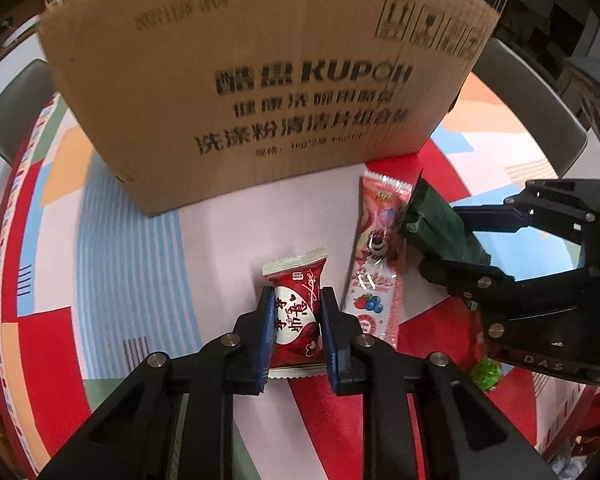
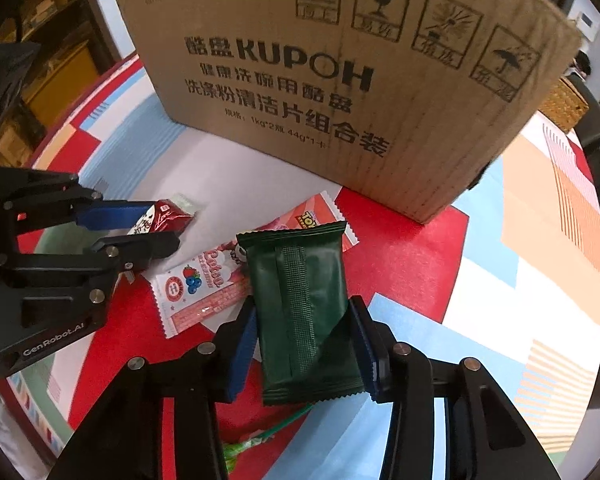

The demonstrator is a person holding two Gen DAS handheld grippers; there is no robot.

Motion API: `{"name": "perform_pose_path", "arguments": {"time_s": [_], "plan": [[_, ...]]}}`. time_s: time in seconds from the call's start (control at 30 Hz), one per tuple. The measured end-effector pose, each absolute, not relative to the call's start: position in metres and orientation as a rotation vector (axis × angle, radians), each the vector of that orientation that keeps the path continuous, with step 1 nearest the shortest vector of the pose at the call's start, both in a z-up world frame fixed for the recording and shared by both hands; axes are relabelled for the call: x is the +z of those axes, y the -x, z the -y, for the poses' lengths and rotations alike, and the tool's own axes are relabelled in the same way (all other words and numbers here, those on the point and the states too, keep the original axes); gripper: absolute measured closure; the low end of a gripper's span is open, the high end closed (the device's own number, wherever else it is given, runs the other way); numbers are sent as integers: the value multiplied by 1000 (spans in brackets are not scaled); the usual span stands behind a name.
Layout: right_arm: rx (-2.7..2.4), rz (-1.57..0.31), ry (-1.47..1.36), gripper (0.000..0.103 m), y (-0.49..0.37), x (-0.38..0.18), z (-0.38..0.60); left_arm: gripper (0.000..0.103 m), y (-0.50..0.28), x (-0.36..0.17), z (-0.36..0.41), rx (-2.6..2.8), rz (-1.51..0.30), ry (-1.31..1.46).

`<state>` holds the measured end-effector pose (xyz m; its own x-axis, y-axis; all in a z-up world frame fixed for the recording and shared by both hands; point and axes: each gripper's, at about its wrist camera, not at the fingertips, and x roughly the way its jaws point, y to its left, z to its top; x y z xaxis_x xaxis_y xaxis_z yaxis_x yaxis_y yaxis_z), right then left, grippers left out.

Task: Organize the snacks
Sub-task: 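Carry the red candy and dark green pack into the box and release both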

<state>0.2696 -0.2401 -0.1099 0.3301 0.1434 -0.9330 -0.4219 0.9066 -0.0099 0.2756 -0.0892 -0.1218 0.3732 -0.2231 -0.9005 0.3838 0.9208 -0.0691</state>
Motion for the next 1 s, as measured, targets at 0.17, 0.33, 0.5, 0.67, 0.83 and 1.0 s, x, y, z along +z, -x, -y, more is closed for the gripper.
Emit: {"name": "perform_pose_path", "arguments": {"time_s": [0.17, 0.33, 0.5, 0.67, 0.83, 1.0], "plan": [[366, -1140, 257, 58, -258, -96, 242, 81, -267, -102, 87, -383, -1067, -142], [360, -1086, 239, 58, -248, -76, 251, 81, -258, -83, 85, -380, -1006, -142], [345, -1026, 204, 58, -239, -55, 253, 81, -248, -57, 76, -382, -937, -137], [329, -964, 155, 58, -237, -32, 260, 81, -240, -27, 74, -390, -857, -133], [303, -897, 119, 58, -237, -10, 263, 81, -238, -3, 73, -386, -788, -137], [298, -840, 80, 58, -238, 7, 264, 81, -241, 21, 71, -386, -722, -131]]}}
